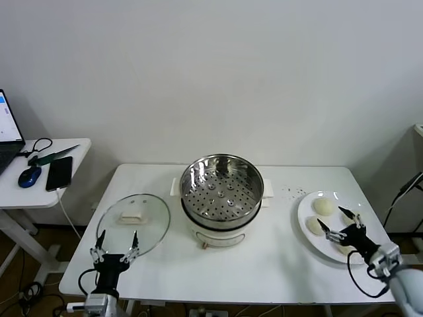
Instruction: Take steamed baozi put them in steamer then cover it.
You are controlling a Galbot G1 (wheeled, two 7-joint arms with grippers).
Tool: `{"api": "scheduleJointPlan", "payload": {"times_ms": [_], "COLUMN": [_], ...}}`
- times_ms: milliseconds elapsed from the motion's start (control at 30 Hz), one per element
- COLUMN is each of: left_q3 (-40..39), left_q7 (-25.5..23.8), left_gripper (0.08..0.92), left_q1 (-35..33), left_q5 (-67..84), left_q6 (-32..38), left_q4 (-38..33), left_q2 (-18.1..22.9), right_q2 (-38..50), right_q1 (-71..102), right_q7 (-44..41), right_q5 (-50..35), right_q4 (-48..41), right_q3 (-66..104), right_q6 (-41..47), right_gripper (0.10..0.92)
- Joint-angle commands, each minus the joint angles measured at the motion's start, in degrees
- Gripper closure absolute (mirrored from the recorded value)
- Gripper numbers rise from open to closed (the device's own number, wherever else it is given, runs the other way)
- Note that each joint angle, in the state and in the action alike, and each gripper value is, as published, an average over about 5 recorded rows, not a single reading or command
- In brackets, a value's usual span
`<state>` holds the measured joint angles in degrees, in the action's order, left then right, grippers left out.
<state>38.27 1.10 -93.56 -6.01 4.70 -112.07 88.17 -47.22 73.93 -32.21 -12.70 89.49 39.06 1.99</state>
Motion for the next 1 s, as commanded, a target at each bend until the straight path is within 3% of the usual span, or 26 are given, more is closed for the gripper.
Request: {"api": "scheduleJointPlan", "payload": {"times_ms": [33,233,433,1000], "left_q3": [-0.2,-0.3,-0.3,0.5], "left_q7": [1.1,1.5,1.9,2.9], "left_gripper": [0.177,0.177,0.177,0.177], "left_q1": [0.1,0.5,1.0,2.2], "left_q5": [-0.1,0.0,0.0,0.4], "left_q6": [-0.2,-0.4,-0.8,-2.0], "left_q4": [0.2,1.1,1.8,3.5], "left_q2": [-0.5,-0.6,-0.6,-0.7], "right_q2": [20.5,22.6,18.4,-0.4], "right_q1": [-23.6,-50.1,-69.3,-73.8], "right_q7": [-21.8,-32.0,-35.8,-34.8], "right_q5": [9.5,20.4,28.4,37.2], "right_q4": [-14.2,-24.1,-33.2,-50.2], "right_q3": [-18.5,-43.8,-64.1,-68.3], "right_q6": [2.8,-1.5,-5.5,-9.1], "right_gripper": [0.203,0.203,0.203,0.203]}}
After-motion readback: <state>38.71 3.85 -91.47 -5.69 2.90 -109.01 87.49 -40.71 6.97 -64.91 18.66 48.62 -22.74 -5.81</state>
